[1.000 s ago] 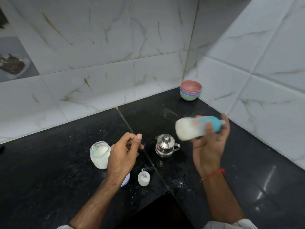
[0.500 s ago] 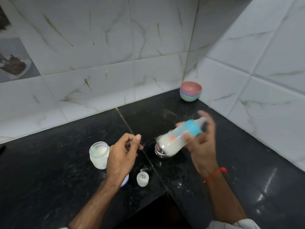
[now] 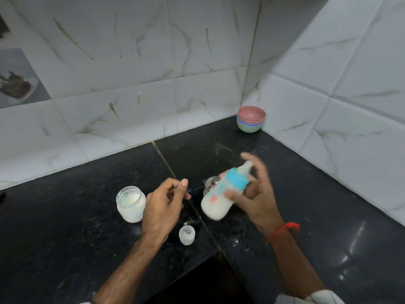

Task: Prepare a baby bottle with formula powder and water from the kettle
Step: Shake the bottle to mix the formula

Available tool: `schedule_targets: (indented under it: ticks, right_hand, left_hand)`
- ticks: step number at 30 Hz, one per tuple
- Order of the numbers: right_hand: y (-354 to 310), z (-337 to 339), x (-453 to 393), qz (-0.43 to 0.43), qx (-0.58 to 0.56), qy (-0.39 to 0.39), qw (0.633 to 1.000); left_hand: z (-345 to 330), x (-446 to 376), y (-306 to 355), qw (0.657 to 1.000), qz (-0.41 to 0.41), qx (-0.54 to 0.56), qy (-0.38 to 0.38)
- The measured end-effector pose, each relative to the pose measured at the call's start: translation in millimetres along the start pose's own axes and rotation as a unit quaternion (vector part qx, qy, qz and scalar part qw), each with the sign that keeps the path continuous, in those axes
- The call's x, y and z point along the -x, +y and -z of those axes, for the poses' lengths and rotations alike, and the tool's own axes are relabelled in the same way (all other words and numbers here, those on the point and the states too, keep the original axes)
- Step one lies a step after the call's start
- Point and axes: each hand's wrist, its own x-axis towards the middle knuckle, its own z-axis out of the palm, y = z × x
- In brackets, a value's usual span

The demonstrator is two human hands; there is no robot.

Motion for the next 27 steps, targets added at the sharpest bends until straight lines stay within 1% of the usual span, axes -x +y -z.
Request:
schedule_targets:
  ticks: [1,2,3,4,5,6,7,8,9,10,11,12,13,14,15,16,17,18,19,20,21,22,23,24,25,26,27]
  right_hand:
    - [-1,0,0,0.01,-0.066,0.094,0.993]
    - [-3,2,-2,0.016,-0.154,0.195,0.968]
    - [-4,8,-5,0.028,-0.253,0.279,0.926]
    - [-6,16,-8,0.043,-0.344,0.339,0.875]
    - [-8,21,-10,0.061,-0.421,0.367,0.827]
    - [-8,23,-11,0.073,-0.456,0.371,0.805]
    - [-8,23,-10,0.076,-0.442,0.363,0.817]
    - [-8,18,-9,0.073,-0.39,0.337,0.854]
    - [-7,14,-9,0.067,-0.316,0.292,0.9]
    - [-7,10,-7,0.061,-0.229,0.223,0.946]
    - [-5,9,-6,0.047,-0.134,0.132,0.981]
    - [-4,8,-6,0.026,-0.044,0.035,0.998]
    - [-5,6,-6,0.004,0.027,-0.048,0.998]
    - [-6,5,-6,-0.01,0.06,-0.087,0.994]
    - [-8,4,-7,-0.007,0.049,-0.077,0.996]
    - [-10,2,-8,0.01,0.005,-0.027,1.0]
    - [-14,3,-8,0.032,-0.065,0.051,0.996]
    - [-17,5,-11,0.049,-0.157,0.14,0.976]
    - [-20,11,-15,0.061,-0.254,0.223,0.939]
    - [-23,17,-18,0.073,-0.339,0.288,0.893]
    - [-23,22,-20,0.088,-0.405,0.328,0.849]
    - [-19,25,-20,0.097,-0.437,0.344,0.826]
    - [-16,22,-18,0.095,-0.418,0.35,0.833]
    - [-12,16,-15,0.083,-0.36,0.337,0.866]
    - [-8,9,-11,0.073,-0.285,0.292,0.91]
    - [-3,3,-5,0.065,-0.203,0.208,0.955]
    - [2,-2,-1,0.045,-0.116,0.094,0.988]
  left_hand:
    - [1,0,0,1.0,-0.001,0.004,0.003]
    - [1,0,0,1.0,0.0,0.008,0.006]
    - [2,1,0,1.0,0.002,0.009,0.009]
    - [2,1,0,1.0,0.005,0.008,0.01]
    - [3,1,-1,1.0,0.008,0.009,0.01]
    - [4,2,-1,1.0,0.012,0.011,0.01]
    - [4,2,-1,1.0,0.015,0.013,0.009]
    - [4,2,-1,1.0,0.015,0.012,0.007]
    - [4,1,-1,1.0,0.014,0.01,0.005]
    - [3,1,0,1.0,0.011,0.008,0.003]
    - [2,1,0,1.0,0.009,0.009,0.001]
    - [0,0,1,1.0,0.006,0.011,-0.002]
    - [0,0,2,1.0,0.003,0.011,-0.005]
    - [-1,0,3,1.0,-0.002,0.01,-0.007]
    - [0,0,4,1.0,-0.006,0.009,-0.008]
    - [1,0,4,1.0,-0.008,0.012,-0.007]
    - [2,0,4,1.0,-0.009,0.015,-0.004]
    - [4,-1,4,1.0,-0.008,0.014,0.0]
    - [6,-2,3,1.0,-0.006,0.009,0.003]
    - [7,-2,1,1.0,-0.003,0.003,0.004]
    - [8,-3,0,1.0,0.0,0.0,0.004]
    - [8,-3,-2,1.0,0.002,0.0,0.004]
    - [8,-3,-2,1.0,0.003,0.002,0.004]
    - [8,-3,-3,1.0,0.002,0.004,0.004]
    - [7,-3,-3,1.0,0.001,0.005,0.005]
    - [6,-3,-3,1.0,-0.001,0.006,0.005]
    - [5,-3,-3,1.0,-0.003,0.008,0.006]
